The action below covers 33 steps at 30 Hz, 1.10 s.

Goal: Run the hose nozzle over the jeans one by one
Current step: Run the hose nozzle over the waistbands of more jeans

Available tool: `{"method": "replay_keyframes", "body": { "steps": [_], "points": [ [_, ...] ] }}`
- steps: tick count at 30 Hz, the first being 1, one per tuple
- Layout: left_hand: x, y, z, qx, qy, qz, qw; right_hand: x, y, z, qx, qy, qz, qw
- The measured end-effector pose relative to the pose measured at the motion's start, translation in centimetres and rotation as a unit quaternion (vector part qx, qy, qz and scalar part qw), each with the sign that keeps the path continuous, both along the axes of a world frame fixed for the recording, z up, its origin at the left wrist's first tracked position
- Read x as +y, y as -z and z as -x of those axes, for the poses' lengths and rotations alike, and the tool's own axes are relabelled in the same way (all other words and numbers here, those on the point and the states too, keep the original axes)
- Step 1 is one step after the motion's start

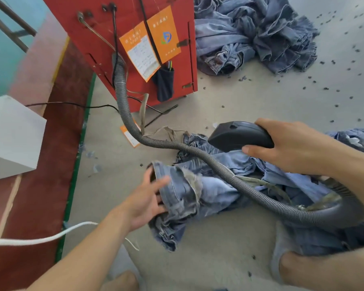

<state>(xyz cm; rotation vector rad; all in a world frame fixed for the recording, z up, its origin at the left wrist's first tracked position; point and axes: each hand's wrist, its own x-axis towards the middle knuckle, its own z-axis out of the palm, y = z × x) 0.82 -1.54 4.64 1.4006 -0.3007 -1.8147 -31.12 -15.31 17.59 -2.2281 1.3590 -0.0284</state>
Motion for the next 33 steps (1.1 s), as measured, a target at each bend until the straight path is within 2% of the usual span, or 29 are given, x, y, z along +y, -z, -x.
{"method": "replay_keyframes", "body": {
  "steps": [2,3,5,7,8,9,11,13,14,16,18,20,22,24,26,27,30,33],
  "points": [
    [0.3,0.0,1.9,-0.06,0.078,-0.04,0.994,0.2,0.4,-0.3,0.014,-0.006,-0.007,1.0],
    [0.2,0.0,2.2,-0.075,0.084,-0.055,0.992,0.3,0.6,-0.4,0.019,-0.011,-0.013,1.0],
    [-0.8,-0.3,1.5,-0.062,-0.005,-0.053,0.997,0.4,0.8,-0.4,0.022,-0.022,-0.021,0.999],
    [-2.3,-0.7,-0.4,0.012,-0.116,0.015,0.993,0.6,0.9,-0.3,0.022,-0.028,-0.019,0.999],
    [-2.7,-1.0,-0.8,0.035,-0.138,0.035,0.989,0.8,0.9,-0.3,0.019,-0.028,-0.016,0.999],
    [-2.7,-1.1,-0.6,0.031,-0.119,0.028,0.992,0.9,1.0,-0.2,0.015,-0.026,-0.014,0.999],
    [-1.7,-0.6,1.1,-0.053,-0.006,-0.04,0.998,1.0,1.2,-0.3,0.011,-0.02,-0.013,1.0],
    [-1.5,0.3,2.3,-0.132,0.053,-0.049,0.989,1.0,1.3,-0.5,0.012,-0.023,-0.02,0.999],
    [-2.2,0.5,2.1,-0.148,0.04,-0.032,0.988,1.1,1.4,-0.6,0.015,-0.027,-0.021,0.999],
    [-4.8,0.2,0.5,-0.116,-0.04,0.021,0.992,1.4,1.7,-0.4,0.027,-0.039,-0.002,0.999],
    [-7.3,0.0,-1.6,-0.07,-0.079,0.083,0.991,1.3,1.4,-0.3,0.036,-0.051,0.064,0.996],
    [-8.7,1.3,-2.2,-0.086,-0.033,0.098,0.991,-0.5,-0.3,-0.4,0.005,-0.056,0.157,0.986],
    [-8.9,4.0,-1.3,-0.111,0.023,0.034,0.993,-4.3,-2.1,0.5,-0.012,-0.069,0.261,0.963],
    [-8.1,6.7,-0.2,-0.176,0.05,-0.075,0.98,-8.7,-4.9,1.8,0.033,-0.059,0.357,0.932],
    [-6.9,9.6,-0.6,-0.232,0.094,-0.146,0.957,-11.5,-5.7,3.3,0.08,-0.05,0.4,0.912],
    [-6.5,10.5,-0.8,-0.247,0.117,-0.15,0.95,-12.0,-5.3,3.7,0.093,-0.057,0.423,0.899],
    [-6.9,10.8,-2.3,-0.287,0.08,-0.084,0.951,-9.5,-2.7,3.6,0.154,-0.143,0.385,0.899],
    [-7.7,8.8,-3.1,-0.25,0.007,-0.038,0.968,-5.1,1.7,2.6,0.176,-0.233,0.27,0.918]
  ]
}}
